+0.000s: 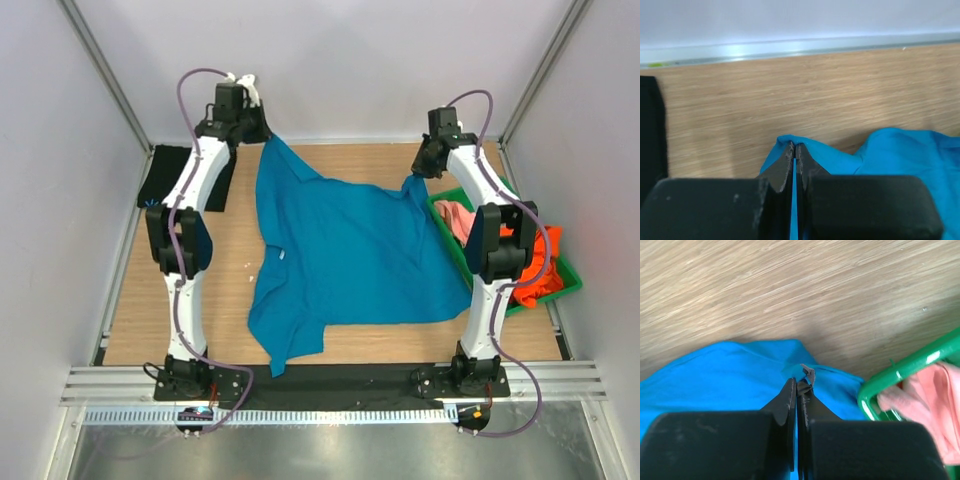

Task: Fold and stack the t-shirts
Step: Flatten the tshirt out

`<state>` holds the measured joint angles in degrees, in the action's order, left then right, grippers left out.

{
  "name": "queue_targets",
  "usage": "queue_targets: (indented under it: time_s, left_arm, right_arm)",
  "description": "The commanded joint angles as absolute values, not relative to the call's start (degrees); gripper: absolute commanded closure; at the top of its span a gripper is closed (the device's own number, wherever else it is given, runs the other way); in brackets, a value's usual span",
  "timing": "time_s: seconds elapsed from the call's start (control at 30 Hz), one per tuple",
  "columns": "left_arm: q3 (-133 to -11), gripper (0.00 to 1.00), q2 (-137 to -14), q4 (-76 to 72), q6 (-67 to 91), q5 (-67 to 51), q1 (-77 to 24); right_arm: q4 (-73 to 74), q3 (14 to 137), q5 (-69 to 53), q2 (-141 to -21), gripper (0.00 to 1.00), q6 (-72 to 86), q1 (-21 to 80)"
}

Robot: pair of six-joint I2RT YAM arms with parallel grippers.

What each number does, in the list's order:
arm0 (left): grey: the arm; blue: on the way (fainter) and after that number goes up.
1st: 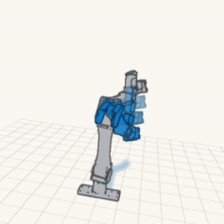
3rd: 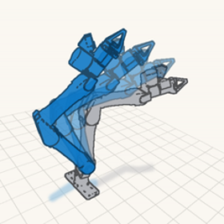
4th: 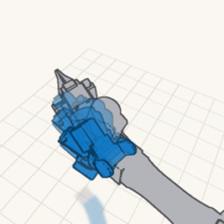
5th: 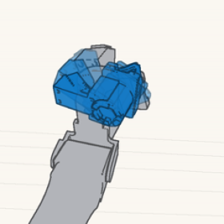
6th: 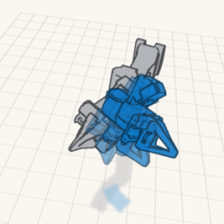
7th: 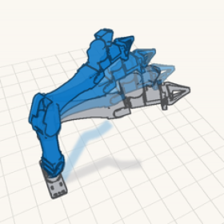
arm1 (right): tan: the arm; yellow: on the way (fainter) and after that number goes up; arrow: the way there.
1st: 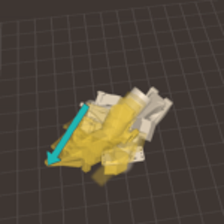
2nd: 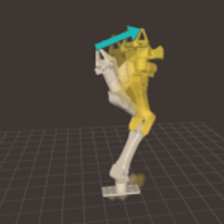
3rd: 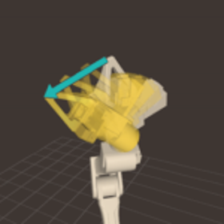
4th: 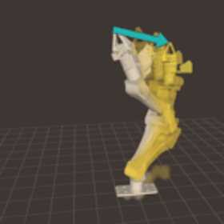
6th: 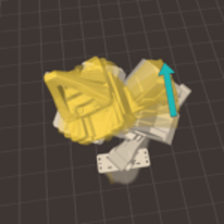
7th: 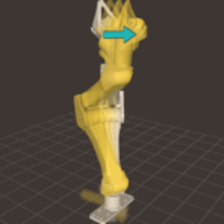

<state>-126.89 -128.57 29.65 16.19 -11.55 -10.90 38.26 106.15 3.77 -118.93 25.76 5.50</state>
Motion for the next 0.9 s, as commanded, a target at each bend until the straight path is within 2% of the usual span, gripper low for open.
queue_targets:
  time_s: [0.0, 0.2, 0.33, 0.57, 0.87]
  left_arm:
    - [-128.1, 1.0, -113.2, 26.2, 17.0, -10.6, -9.0]
    - [-124.6, 1.0, -95.9, 24.4, 18.6, -8.3, -7.6]
    - [-119.5, 1.0, -83.6, 23.3, 19.0, -5.8, -7.5]
    - [-117.4, 1.0, -65.6, 27.4, 15.9, -1.6, -7.8]
    - [-128.0, 1.0, -57.6, 32.2, 4.2, 12.3, -17.2]
  right_arm:
    - [39.1, 107.9, 1.9, -109.3, 0.99, 26.9, 5.4]
    - [42.1, 107.7, -2.5, -95.8, 0.99, 30.3, 7.1]
    - [46.9, 106.4, -1.2, -84.3, 0.99, 30.8, 10.6]
    - [57.2, 109.2, -4.4, -68.0, 0.98, 32.0, 13.4]
    - [70.8, 112.9, -7.6, -58.7, 0.98, 33.9, 13.4]
